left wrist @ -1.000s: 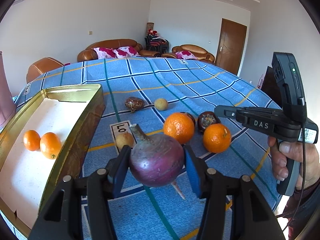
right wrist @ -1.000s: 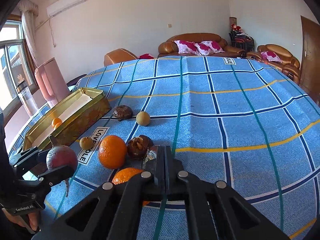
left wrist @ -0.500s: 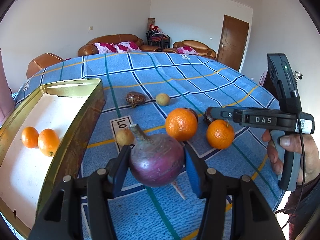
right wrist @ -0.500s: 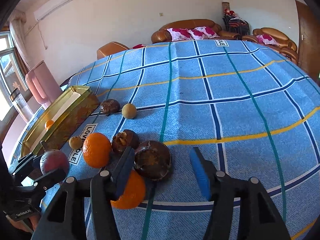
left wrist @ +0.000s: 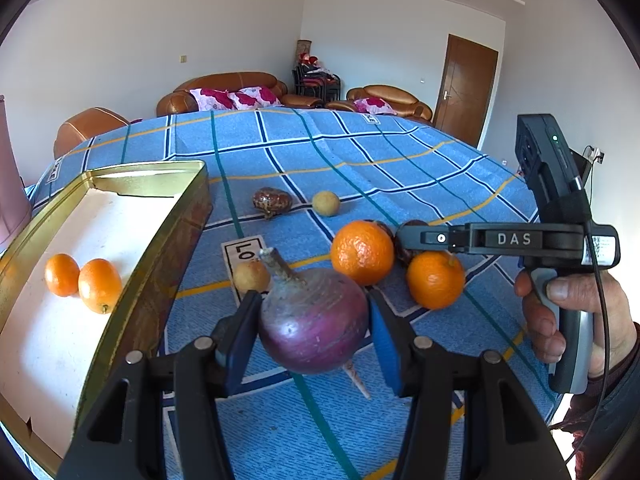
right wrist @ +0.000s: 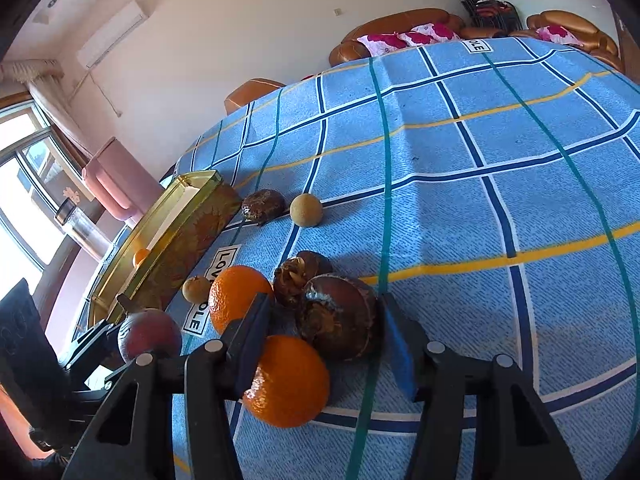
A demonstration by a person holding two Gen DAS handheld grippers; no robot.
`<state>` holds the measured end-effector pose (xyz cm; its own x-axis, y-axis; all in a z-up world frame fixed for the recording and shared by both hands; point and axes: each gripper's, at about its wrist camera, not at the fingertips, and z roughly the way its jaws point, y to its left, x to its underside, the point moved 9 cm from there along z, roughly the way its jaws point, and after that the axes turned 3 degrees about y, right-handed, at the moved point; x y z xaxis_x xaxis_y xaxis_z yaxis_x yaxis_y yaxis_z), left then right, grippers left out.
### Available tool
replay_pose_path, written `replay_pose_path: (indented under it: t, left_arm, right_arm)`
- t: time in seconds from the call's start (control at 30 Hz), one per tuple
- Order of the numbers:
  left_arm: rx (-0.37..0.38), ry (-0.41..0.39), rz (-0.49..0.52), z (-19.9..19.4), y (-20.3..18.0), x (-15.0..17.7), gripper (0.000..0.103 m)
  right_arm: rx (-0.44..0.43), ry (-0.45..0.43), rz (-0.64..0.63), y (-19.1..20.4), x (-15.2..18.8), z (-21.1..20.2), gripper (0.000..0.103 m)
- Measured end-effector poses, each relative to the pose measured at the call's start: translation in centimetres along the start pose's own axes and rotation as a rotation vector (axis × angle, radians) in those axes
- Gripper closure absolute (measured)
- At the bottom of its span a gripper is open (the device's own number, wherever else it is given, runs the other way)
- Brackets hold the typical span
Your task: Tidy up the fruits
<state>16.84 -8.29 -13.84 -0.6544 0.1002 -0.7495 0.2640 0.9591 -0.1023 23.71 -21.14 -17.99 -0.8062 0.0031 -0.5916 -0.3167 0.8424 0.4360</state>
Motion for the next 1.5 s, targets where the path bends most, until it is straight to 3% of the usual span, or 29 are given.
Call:
replay_pose_path:
  t: [0.23, 0.47, 0.8, 1.5]
  left_arm:
    - [0.0, -0.006, -0.001, -0.2, -0.1, -0.1, 0.048]
    - [-0.008, -0.056, -0.011, -1.2, 0.2, -0.2, 0.048]
    - [-0.011, -0.115, -0.014, -2.4, 0.2, -0.5, 0.048]
    - [-0.048, -0.229, -0.028, -4.9, 0.7, -1.0, 0.048]
  right_arm:
    - [0.028, -0.056, -0.02, 0.1, 0.0, -1.6, 0.069]
    - [0.129, -0.165, -0.116, 1.6, -0.6, -3.5, 0.069]
    - [0.129, -0.264, -0.175, 4.0, -0.4, -5.3, 0.069]
    - [0.124, -0.361, -0.293, 8.7, 0.0, -7.6, 0.069]
